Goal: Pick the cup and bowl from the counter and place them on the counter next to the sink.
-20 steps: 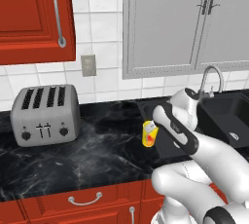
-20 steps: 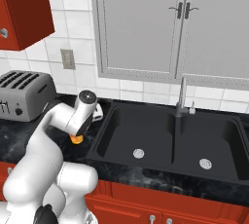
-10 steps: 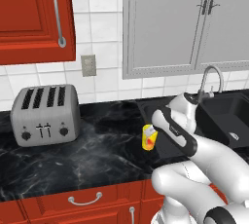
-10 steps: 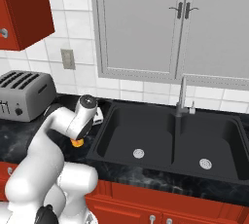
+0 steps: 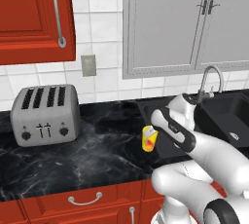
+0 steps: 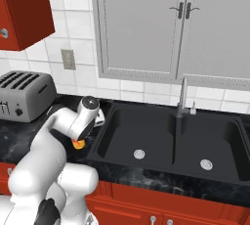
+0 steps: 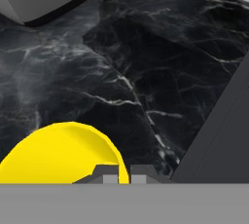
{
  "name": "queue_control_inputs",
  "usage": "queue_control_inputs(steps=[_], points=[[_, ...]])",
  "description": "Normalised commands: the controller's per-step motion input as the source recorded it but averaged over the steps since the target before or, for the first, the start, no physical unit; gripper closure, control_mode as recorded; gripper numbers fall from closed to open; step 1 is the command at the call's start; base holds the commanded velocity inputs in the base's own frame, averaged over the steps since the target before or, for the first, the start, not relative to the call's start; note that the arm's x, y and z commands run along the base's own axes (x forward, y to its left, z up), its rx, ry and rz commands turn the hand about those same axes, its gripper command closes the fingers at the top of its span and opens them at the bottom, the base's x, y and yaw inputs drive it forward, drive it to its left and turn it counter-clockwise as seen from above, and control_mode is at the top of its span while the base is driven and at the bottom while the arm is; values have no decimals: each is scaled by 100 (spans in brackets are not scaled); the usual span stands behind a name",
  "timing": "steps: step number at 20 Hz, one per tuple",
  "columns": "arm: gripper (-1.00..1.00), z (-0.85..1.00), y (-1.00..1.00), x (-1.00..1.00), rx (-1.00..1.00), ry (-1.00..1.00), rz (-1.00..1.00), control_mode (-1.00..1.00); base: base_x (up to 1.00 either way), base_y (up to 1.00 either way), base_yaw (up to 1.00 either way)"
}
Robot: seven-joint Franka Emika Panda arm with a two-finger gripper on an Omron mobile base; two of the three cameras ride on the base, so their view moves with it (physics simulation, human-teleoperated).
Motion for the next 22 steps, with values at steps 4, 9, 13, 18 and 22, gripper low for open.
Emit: queue_control_inputs(steps=[4, 9, 13, 18, 22], points=[[100, -29, 0, 0, 0, 0, 0, -100, 0, 0, 0], [100, -33, 0, 0, 0, -1, 0, -100, 0, 0, 0], [100, -37, 0, 0, 0, -3, 0, -100, 0, 0, 0], [100, -40, 0, 0, 0, -4, 0, -100, 0, 0, 0], [100, -43, 0, 0, 0, -6, 0, -100, 0, 0, 0]])
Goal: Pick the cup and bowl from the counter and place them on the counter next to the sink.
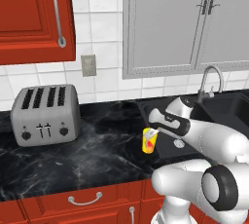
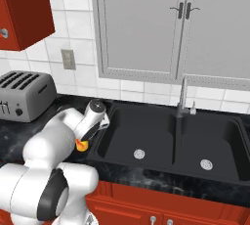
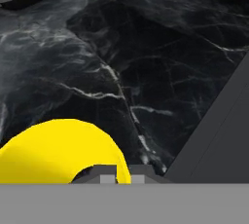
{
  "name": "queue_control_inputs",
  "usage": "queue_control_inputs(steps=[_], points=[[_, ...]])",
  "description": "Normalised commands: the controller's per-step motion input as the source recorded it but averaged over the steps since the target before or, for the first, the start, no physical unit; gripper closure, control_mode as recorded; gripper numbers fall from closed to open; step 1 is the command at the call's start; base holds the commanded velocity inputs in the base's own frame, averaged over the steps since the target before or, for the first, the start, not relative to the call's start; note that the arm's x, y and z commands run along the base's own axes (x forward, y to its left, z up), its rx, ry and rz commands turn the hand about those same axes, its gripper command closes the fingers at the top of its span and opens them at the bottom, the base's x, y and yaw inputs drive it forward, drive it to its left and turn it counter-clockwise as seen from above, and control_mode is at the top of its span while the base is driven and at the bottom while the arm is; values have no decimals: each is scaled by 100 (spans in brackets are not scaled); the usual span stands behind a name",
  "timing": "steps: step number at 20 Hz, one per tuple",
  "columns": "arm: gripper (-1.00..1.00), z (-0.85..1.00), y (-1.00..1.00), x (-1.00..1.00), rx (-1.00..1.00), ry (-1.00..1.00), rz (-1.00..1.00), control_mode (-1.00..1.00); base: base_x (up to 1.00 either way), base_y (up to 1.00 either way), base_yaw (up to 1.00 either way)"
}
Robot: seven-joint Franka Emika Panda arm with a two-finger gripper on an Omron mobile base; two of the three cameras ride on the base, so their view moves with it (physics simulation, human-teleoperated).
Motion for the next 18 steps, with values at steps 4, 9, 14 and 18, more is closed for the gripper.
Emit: queue_control_inputs(steps=[4, 9, 14, 18], points=[[100, -41, 0, 0, 0, -8, 0, -100, 0, 0, 0], [-100, -2, 0, 0, 0, -1, 0, -100, 0, 0, 0], [-100, 0, 3, -1, 0, -1, 0, -100, 0, 0, 0], [-100, 0, 6, -7, 0, -4, 0, -100, 0, 0, 0]])
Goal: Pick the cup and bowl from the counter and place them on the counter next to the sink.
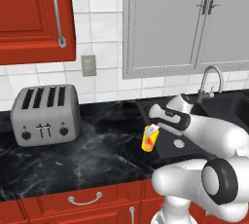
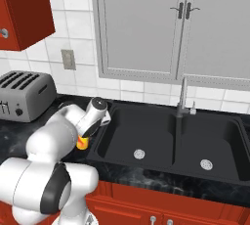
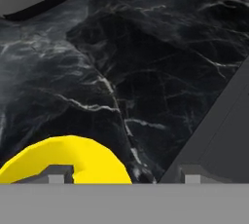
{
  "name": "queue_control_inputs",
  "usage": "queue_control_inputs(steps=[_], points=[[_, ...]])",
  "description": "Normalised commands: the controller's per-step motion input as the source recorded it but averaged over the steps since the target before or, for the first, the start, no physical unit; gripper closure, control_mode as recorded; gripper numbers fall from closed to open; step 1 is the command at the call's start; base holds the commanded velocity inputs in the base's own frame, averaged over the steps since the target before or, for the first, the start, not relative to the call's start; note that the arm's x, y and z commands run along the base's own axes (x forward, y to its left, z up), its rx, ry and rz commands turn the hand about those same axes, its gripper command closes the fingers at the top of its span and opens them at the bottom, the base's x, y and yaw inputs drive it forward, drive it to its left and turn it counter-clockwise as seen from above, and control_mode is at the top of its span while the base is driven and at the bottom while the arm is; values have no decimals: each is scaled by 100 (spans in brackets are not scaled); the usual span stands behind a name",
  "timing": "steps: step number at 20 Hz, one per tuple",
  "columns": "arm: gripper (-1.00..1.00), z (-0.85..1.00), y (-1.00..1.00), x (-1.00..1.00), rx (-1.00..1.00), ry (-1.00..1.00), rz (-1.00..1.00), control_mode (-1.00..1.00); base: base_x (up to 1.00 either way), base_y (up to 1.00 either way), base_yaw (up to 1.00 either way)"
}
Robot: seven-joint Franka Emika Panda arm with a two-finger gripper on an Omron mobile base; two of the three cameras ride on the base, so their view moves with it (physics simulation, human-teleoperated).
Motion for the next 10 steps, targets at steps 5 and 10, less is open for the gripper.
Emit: queue_control_inputs(steps=[5, 10], points=[[-100, 8, 5, -8, 0, -3, 0, -100, 0, 0, 0], [-100, 19, 15, -11, 0, -4, 0, -100, 0, 0, 0]])
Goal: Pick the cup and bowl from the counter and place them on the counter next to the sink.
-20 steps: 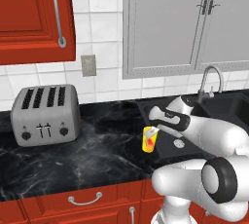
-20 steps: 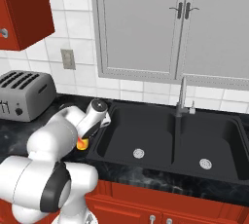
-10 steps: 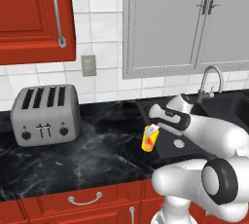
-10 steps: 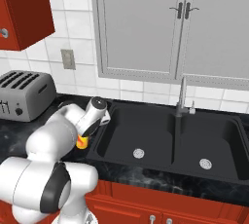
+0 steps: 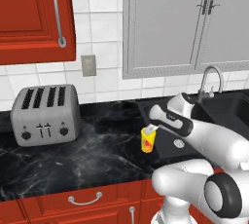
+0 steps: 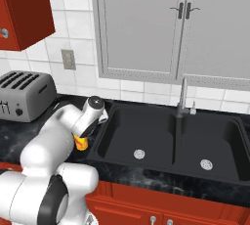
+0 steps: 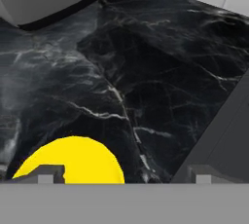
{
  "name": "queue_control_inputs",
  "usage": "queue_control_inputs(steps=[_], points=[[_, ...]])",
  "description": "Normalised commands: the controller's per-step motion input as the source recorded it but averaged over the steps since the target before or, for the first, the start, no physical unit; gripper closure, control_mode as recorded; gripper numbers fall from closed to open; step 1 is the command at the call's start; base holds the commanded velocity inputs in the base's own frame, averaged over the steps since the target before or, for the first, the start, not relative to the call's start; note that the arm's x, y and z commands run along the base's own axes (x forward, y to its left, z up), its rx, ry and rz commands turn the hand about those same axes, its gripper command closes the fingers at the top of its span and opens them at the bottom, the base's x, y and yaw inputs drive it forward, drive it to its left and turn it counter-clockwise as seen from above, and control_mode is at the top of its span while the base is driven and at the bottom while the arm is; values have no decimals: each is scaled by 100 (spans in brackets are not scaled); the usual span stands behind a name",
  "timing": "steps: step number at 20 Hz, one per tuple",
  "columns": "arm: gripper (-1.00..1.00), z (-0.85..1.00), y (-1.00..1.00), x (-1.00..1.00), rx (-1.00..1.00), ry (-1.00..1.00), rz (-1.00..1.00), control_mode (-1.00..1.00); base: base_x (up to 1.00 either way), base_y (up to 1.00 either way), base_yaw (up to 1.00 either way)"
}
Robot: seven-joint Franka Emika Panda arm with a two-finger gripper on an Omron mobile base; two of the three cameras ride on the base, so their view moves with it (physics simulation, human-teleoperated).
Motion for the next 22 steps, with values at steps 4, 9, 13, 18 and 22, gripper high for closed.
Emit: queue_control_inputs(steps=[4, 9, 13, 18, 22], points=[[-100, 23, 9, -1, 0, -1, 0, -100, 0, 0, 0], [-100, 29, 0, -18, -1, 0, -6, -100, 0, 0, 0], [-100, 36, 0, -26, -4, 0, -22, -100, 0, 0, 0], [-100, 53, 0, -27, -5, 0, -31, -100, 0, 0, 0], [-100, 61, 0, -35, 0, 0, -34, -100, 0, 0, 0]])
